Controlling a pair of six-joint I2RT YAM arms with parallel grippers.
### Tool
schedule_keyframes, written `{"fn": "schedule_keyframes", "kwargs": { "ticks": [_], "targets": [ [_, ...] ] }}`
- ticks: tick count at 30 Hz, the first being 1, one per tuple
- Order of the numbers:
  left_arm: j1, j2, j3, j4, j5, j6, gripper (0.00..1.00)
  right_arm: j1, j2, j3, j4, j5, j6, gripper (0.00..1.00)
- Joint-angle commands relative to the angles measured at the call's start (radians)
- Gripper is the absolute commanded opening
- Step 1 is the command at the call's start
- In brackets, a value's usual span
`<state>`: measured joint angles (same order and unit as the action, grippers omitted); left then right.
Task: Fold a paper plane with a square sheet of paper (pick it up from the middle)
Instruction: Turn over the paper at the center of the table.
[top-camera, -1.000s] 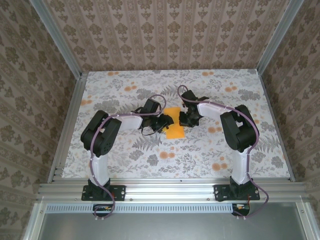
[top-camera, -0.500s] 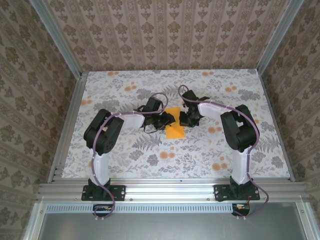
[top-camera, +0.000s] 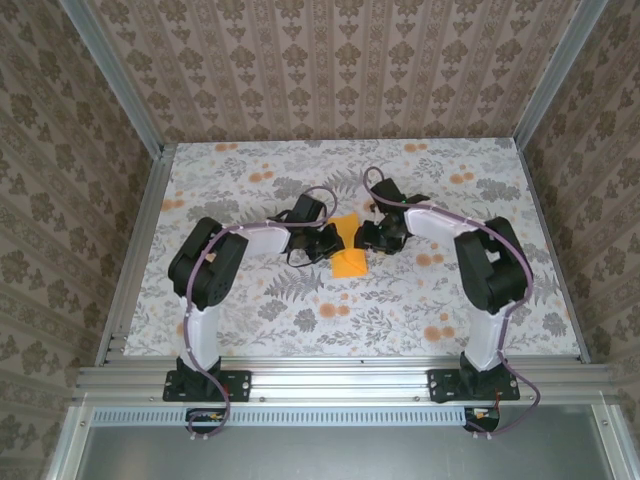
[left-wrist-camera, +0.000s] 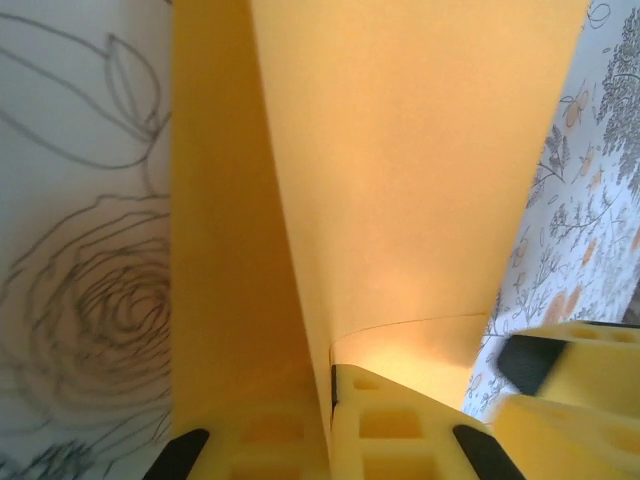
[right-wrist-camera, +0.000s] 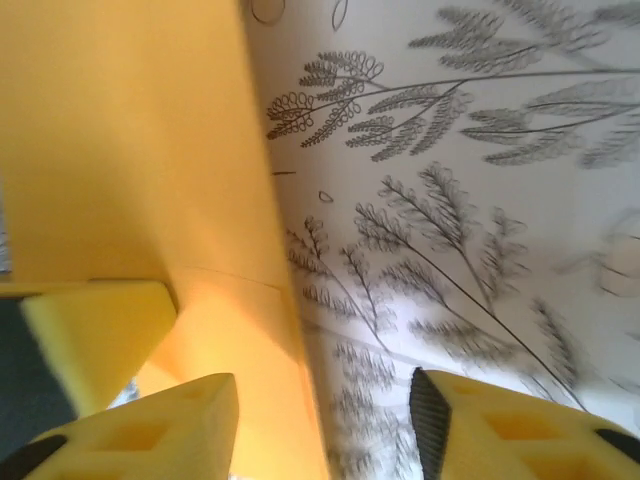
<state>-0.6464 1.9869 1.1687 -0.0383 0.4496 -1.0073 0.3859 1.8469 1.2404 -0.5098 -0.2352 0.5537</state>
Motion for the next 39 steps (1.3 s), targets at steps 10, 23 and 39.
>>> {"fn": "schedule_keyframes", "kwargs": {
  "ticks": [10, 23, 39],
  "targets": [
    [0.045, -0.297, 0.161, -0.647, -0.425, 0.385, 0.0, -0.1, -0.449, -0.271, 0.167, 0.259, 0.039, 0.92],
    [-0.025, -0.24, 0.405, -1.04, -1.027, 0.513, 0.0, -0.107, -0.594, -0.409, 0.166, 0.369, 0.084, 1.0],
    [-0.145, 0.202, 0.655, -1.062, -1.047, 0.449, 0.0, -0.137, -0.623, -0.445, 0.172, 0.378, 0.122, 1.0]
  ]
}}
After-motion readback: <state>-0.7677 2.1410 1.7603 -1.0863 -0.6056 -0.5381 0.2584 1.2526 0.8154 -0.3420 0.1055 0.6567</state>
